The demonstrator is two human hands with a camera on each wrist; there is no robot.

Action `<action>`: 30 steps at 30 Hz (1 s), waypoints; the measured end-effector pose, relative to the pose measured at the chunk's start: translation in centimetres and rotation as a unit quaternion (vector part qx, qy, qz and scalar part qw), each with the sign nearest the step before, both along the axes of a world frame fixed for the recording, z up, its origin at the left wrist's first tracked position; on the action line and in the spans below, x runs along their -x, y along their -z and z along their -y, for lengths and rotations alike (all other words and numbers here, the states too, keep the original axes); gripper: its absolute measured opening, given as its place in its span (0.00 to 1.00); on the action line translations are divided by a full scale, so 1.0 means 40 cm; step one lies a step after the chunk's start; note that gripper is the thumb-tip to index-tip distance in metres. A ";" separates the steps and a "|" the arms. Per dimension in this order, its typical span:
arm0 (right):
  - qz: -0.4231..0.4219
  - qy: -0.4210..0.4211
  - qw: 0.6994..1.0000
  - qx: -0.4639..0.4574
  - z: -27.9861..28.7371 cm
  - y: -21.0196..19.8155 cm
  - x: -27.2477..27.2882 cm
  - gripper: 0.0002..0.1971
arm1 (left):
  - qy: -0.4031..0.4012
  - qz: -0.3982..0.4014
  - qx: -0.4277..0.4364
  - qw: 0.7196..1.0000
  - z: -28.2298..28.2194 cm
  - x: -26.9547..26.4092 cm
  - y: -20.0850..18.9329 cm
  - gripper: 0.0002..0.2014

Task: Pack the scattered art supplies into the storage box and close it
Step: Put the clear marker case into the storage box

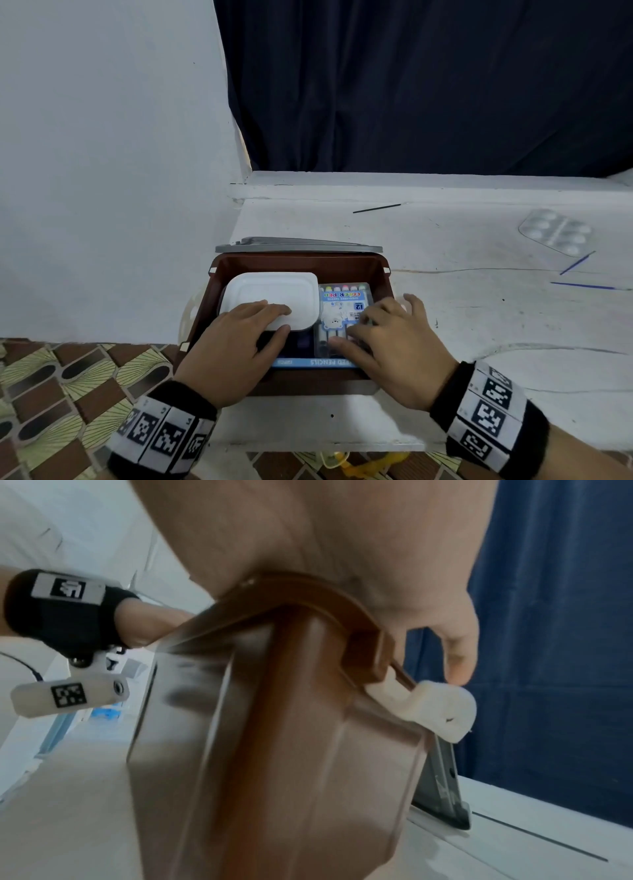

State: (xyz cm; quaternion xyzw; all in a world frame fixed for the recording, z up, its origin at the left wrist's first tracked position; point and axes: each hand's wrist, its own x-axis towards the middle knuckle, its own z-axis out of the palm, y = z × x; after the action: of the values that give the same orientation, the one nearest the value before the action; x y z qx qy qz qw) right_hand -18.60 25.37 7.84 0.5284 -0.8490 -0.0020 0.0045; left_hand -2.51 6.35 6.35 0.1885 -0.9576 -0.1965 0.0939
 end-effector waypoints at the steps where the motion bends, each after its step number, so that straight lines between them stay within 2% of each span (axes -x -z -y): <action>1: -0.003 -0.007 1.000 0.009 0.001 0.003 0.003 0.38 | 0.001 0.002 0.002 1.000 0.000 0.000 -0.001 0.32; 5: 0.018 -0.070 0.997 0.012 0.017 0.011 0.031 0.37 | 0.004 0.004 -0.002 1.000 0.001 0.001 -0.006 0.32; 9: 0.009 -0.102 0.994 0.039 0.025 0.024 0.045 0.29 | 0.003 -0.002 -0.018 1.000 0.001 0.000 -0.006 0.32; 12: 0.019 -0.112 0.990 0.086 0.023 0.036 0.041 0.25 | 0.007 -0.046 -0.035 0.998 -0.005 -0.003 -0.005 0.26; 15: 0.055 -0.121 0.979 0.157 0.020 0.052 0.046 0.20 | 0.007 -0.131 -0.030 0.991 -0.041 0.008 -0.008 0.20; 18: 0.116 -0.099 0.948 0.279 0.005 0.053 0.058 0.13 | 0.009 -0.221 -0.085 0.971 -0.111 0.042 -0.028 0.13; 22: 0.182 -0.049 0.893 0.409 -0.063 0.017 0.114 0.09 | 0.012 -0.289 -0.179 0.940 -0.219 0.122 -0.070 0.10; 26: 0.234 0.004 0.861 0.452 -0.171 -0.015 0.217 0.06 | 0.044 -0.313 -0.266 0.911 -0.313 0.227 -0.099 0.10; 30: 0.265 0.056 0.836 0.477 -0.300 -0.008 0.377 0.07 | 0.047 -0.327 -0.301 0.894 -0.409 0.357 -0.096 0.14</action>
State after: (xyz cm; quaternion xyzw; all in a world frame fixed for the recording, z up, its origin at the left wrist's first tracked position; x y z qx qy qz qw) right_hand -33.67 37.36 8.15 0.3932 -0.7414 0.5429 0.0305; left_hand -16.80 22.69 10.18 0.0879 -0.7754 -0.5303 0.3314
